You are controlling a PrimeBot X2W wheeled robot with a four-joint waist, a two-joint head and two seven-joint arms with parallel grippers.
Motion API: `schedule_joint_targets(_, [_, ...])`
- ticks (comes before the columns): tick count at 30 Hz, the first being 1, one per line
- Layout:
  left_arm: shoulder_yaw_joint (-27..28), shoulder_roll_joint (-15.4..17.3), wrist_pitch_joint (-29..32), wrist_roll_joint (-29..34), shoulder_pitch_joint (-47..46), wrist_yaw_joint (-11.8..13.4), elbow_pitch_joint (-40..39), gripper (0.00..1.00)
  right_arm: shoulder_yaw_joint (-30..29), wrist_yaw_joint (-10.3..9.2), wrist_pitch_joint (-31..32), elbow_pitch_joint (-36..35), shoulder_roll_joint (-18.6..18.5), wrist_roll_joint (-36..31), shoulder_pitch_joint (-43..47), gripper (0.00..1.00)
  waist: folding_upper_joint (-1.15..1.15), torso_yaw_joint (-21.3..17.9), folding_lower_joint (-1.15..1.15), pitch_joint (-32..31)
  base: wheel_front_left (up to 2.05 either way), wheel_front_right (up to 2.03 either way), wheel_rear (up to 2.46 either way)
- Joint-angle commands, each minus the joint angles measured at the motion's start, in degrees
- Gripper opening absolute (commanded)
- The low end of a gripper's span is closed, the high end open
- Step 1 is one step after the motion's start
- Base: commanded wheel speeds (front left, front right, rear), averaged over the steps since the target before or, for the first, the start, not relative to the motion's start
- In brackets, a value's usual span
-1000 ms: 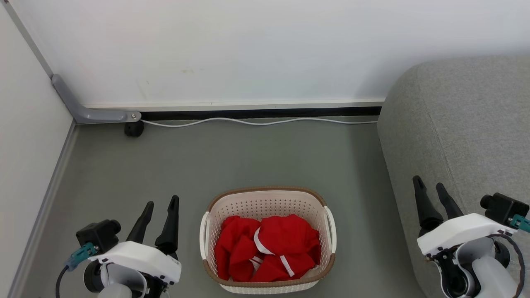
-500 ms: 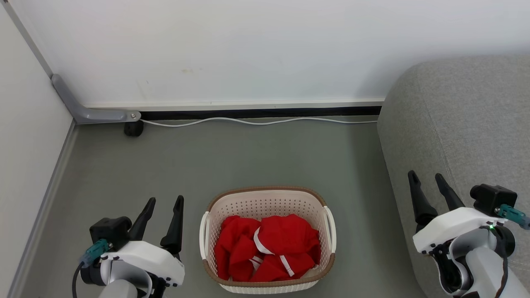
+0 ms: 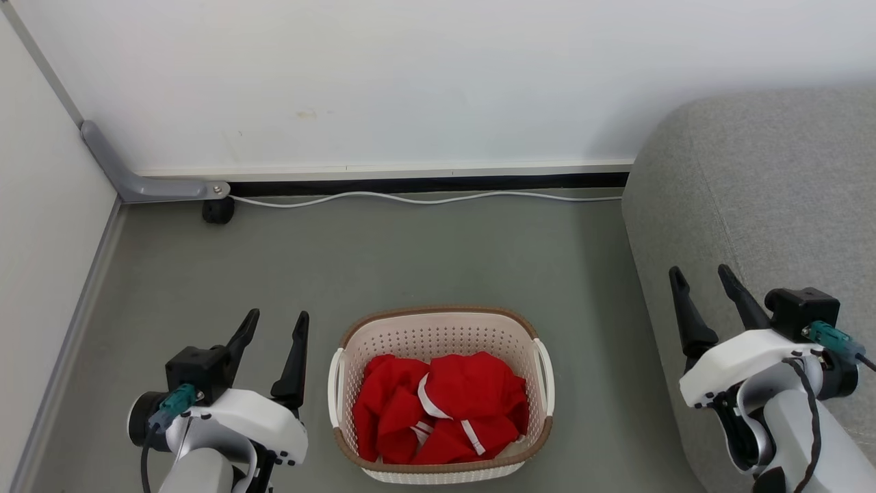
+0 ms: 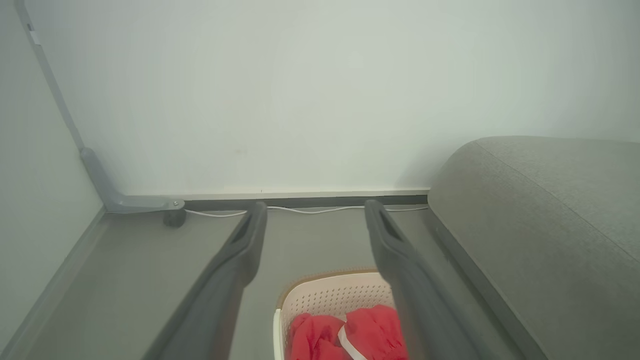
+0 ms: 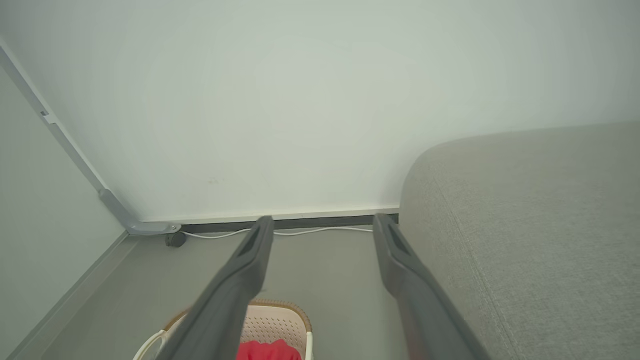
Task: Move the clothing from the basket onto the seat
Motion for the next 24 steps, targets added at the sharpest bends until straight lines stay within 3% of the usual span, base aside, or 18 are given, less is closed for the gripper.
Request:
schedule_joint_targets(1, [1.7,0.8,-0.8,1.7,-3.4,-0.1,-1.1,1.0,1.1,0.41,-1.1,-0.8,-0.6,-1.7,-2.5,1.0,0.0,0.0,0.0,0.0,0.0,0.0,0.0])
schedule_joint_targets(7, [2.5,0.5,-1.8,5.8,-4.1,-0.1,-0.7,1.0,1.4,0.42,-2.1,-0.2,-0.9,-4.7,-3.6,1.0,0.0,0.0,0.0,0.3,0.0,0.0,0.0])
schedule_joint_targets(24, [8.2,-0.6,-1.9,5.9,-3.2,-0.1,-0.3,1.0,-2.5,0.42,-2.1,-1.0,0.0,-5.8,-2.5,1.0,0.0,0.2,0.0,-0.1,0.0,0.0,0.0])
